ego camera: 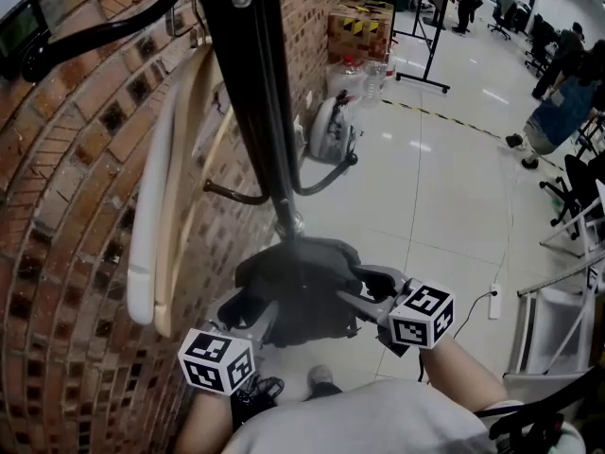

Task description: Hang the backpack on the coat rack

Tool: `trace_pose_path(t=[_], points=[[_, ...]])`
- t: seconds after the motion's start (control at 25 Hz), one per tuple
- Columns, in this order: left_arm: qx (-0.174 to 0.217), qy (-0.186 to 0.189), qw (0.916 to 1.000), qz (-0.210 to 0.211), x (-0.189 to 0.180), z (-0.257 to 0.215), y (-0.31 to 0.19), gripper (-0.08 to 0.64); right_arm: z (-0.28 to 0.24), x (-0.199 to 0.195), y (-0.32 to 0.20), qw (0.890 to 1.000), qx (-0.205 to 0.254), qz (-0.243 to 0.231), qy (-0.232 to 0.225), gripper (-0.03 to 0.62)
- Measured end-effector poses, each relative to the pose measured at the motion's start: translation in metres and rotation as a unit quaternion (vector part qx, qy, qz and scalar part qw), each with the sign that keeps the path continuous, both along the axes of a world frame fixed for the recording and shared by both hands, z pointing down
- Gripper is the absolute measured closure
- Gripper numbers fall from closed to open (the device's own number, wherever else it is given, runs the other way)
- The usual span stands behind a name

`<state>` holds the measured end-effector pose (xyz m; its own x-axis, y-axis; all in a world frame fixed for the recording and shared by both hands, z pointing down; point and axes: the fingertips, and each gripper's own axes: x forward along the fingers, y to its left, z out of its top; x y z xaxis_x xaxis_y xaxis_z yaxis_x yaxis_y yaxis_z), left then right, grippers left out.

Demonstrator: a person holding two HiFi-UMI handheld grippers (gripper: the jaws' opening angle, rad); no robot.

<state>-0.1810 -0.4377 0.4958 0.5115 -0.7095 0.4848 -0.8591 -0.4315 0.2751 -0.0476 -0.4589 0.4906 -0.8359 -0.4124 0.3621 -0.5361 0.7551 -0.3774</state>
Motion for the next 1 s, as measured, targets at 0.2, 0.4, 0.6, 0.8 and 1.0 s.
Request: trace_pose_path(t=[0.2, 0.4, 0.6, 0.8, 1.0], points=[[0.004, 0.004, 0.9995, -0.032, -0.009, -0.011, 0.014, 0.322, -0.008, 0.013, 0.017, 0.999, 0.019, -0.017, 0.028, 0.374], [0.021, 0.034, 0.9983, -0.043, 0.005, -0.036, 0.050, 0.327, -0.027, 0.023, 0.062, 0.999, 0.026, -0.036, 0.017, 0.460], [0.034, 0.047, 0.9982, -0.012, 0.057, -0.062, 0.109, 0.492, -0.050, 0.049, 0.121, 0.998, 0.040, -0.038, 0.002, 0.591], [0.043, 0.081, 0.9958, -0.013, 0.094, -0.091, 0.173, 0.558, -0.081, 0.075, 0.193, 0.997, 0.049, -0.056, -0.029, 0.592], [0.036, 0.060, 0.9975, -0.008, 0.139, -0.092, 0.269, 0.558, -0.087, 0.101, 0.285, 0.993, 0.048, -0.096, -0.039, 0.592]])
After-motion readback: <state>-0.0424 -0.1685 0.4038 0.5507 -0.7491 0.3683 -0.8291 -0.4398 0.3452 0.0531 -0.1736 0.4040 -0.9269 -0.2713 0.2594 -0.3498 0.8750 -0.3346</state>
